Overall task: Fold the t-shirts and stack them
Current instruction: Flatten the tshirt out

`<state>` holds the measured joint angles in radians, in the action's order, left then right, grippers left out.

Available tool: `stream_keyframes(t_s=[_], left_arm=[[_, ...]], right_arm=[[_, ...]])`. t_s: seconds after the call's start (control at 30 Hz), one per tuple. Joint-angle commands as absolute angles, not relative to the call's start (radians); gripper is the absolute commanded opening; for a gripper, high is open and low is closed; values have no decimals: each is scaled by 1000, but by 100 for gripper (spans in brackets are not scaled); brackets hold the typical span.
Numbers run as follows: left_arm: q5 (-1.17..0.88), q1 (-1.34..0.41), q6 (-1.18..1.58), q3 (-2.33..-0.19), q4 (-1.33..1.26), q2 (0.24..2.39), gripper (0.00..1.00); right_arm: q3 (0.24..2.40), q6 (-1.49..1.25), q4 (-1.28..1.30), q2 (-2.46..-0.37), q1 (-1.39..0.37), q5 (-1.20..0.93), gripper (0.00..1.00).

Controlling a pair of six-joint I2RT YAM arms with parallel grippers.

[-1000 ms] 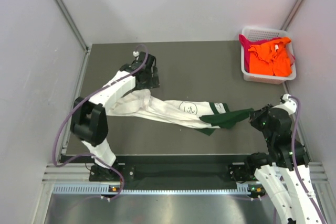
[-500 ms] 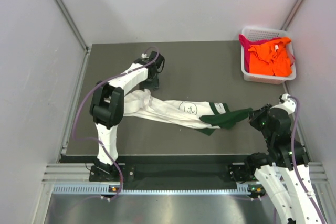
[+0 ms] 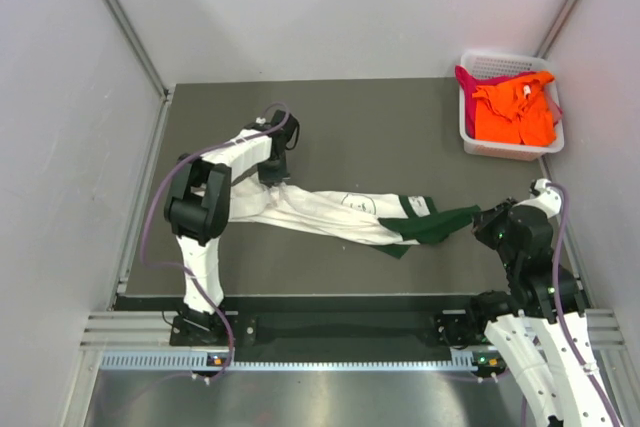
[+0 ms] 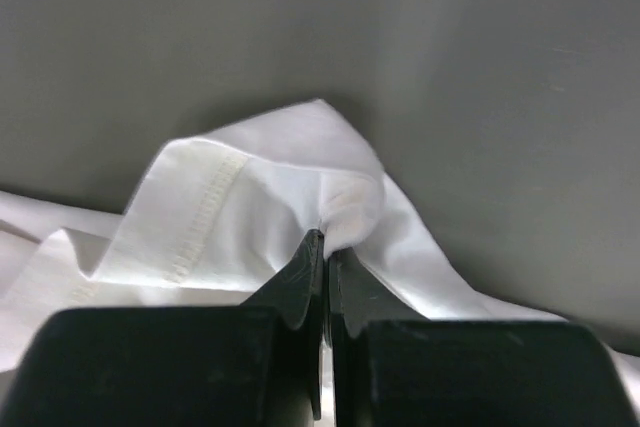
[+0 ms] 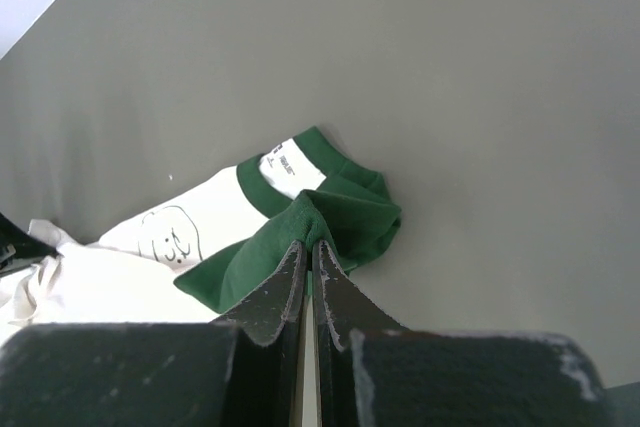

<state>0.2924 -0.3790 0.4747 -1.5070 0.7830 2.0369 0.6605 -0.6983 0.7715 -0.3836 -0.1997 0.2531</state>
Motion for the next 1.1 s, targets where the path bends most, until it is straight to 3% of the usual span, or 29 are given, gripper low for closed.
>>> stream_keyframes(t_s=[0.0,0.23,0.67,1.07], left_arm=[[284,-318,480,-1450,723,1915,0],[226,-186,532,-1339,658,1674,0],[143,-147,557,-1028,482,1244,0],[311,-147,666,-738,560,846,0]], right_arm=[[646,-676,723,-391,-184,247,0],[630,-686,704,-422,-184,255,0],[635,-706,716,-422,-184,299,0],[632,-755,752,-371,-184,359,0]])
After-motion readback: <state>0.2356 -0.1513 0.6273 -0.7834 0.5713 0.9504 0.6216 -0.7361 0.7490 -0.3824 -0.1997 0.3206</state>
